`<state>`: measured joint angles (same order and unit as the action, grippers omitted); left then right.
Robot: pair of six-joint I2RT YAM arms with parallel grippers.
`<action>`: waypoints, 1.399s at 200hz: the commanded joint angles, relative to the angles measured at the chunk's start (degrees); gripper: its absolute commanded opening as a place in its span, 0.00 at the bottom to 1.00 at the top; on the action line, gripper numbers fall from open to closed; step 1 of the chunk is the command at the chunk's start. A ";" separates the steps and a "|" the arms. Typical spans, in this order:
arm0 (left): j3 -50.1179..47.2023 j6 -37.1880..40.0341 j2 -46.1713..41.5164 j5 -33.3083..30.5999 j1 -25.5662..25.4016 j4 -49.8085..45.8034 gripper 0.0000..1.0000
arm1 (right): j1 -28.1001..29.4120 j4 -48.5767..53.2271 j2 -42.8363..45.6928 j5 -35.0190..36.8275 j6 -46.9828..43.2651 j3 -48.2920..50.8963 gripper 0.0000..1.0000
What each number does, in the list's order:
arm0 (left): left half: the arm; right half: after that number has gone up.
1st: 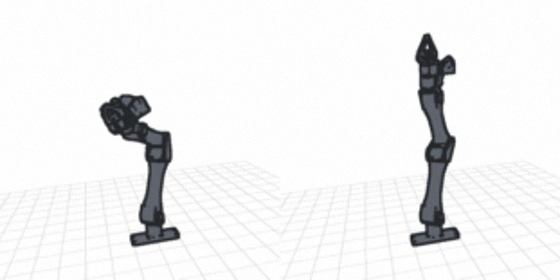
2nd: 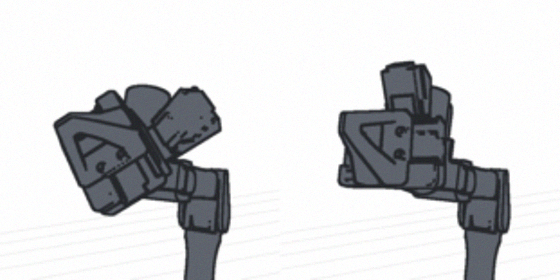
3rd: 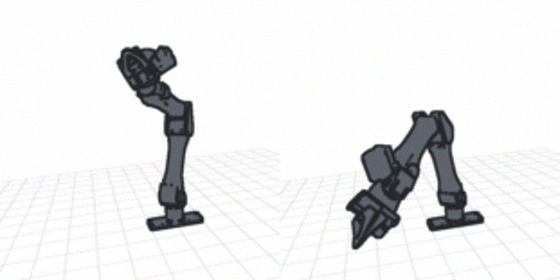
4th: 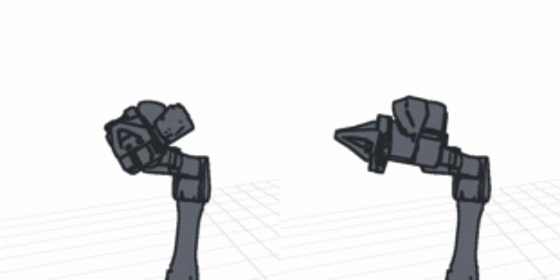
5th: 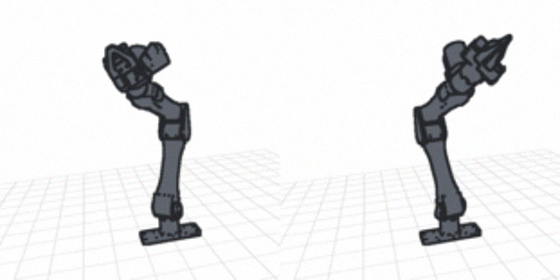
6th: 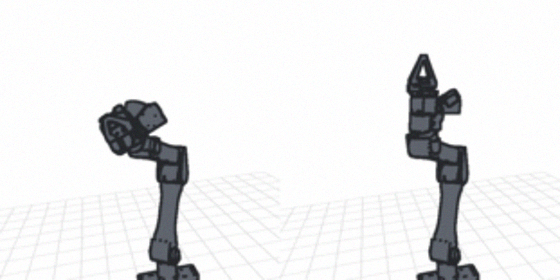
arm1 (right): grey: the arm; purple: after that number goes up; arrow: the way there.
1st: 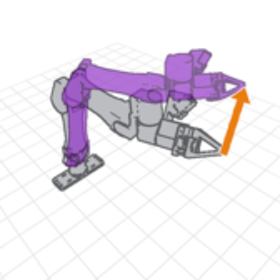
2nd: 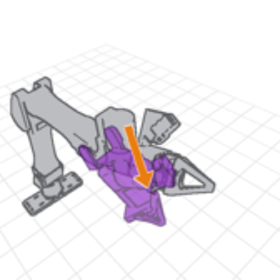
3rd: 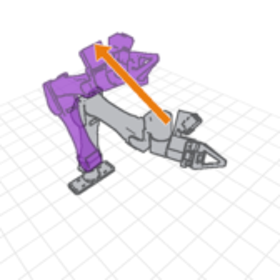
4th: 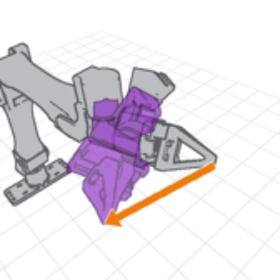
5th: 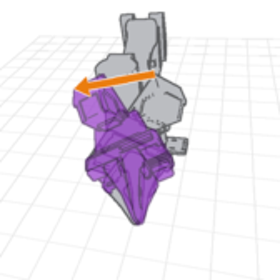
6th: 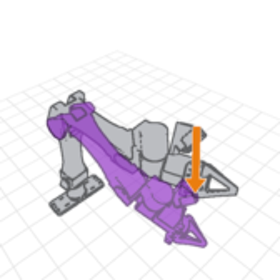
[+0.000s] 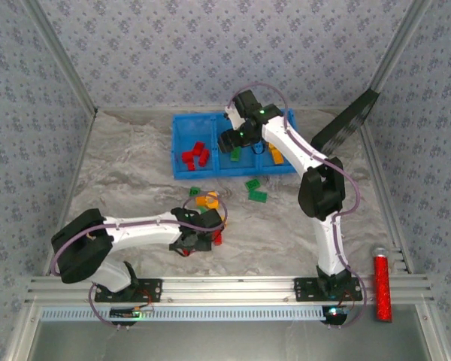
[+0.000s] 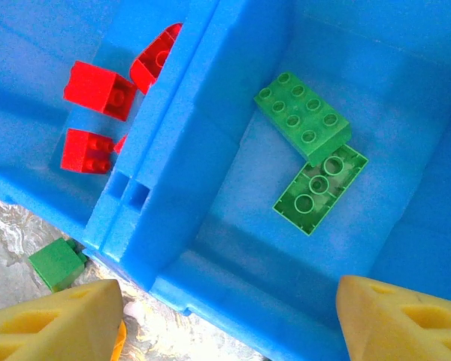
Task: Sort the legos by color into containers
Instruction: Pick up the lego from the middle-left of the table.
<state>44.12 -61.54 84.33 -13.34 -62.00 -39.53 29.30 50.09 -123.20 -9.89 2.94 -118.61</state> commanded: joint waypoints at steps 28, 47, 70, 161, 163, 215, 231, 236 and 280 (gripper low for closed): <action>-1.06 1.51 1.87 0.99 1.07 4.50 0.79 | 0.83 1.22 0.79 0.56 -0.40 -1.21 0.76; -1.99 1.08 2.59 3.36 1.02 5.80 0.77 | 0.92 1.90 0.68 0.90 -0.49 -1.87 0.76; -3.56 0.88 2.46 5.34 1.00 6.83 0.74 | 0.98 2.36 0.42 1.14 -0.57 -2.32 0.76; -5.53 5.03 -0.11 11.73 -1.28 2.79 0.71 | 1.89 2.64 -0.46 1.70 0.57 -2.57 0.76; -5.58 5.16 -0.04 11.82 -1.28 2.72 0.71 | 1.94 2.60 -0.53 1.71 0.64 -2.65 0.76; -5.63 5.23 -0.64 13.32 -3.01 1.77 0.71 | 2.54 4.04 -1.42 2.20 0.88 -5.03 0.77; -5.62 4.85 -0.65 13.43 -3.85 1.73 0.71 | 2.61 4.37 -1.78 2.10 0.86 -5.64 0.77; -5.54 4.76 -0.58 13.52 -4.09 1.69 0.71 | 2.61 4.46 -1.93 2.13 0.92 -5.82 0.77; -5.23 4.33 1.08 14.19 -5.06 2.03 0.66 | 2.70 4.91 -2.09 2.17 1.19 -5.91 0.77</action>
<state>40.71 -56.58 83.26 -11.14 -64.86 -33.85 31.81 52.42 -124.27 -8.36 3.33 -122.93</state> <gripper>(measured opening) 0.678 0.766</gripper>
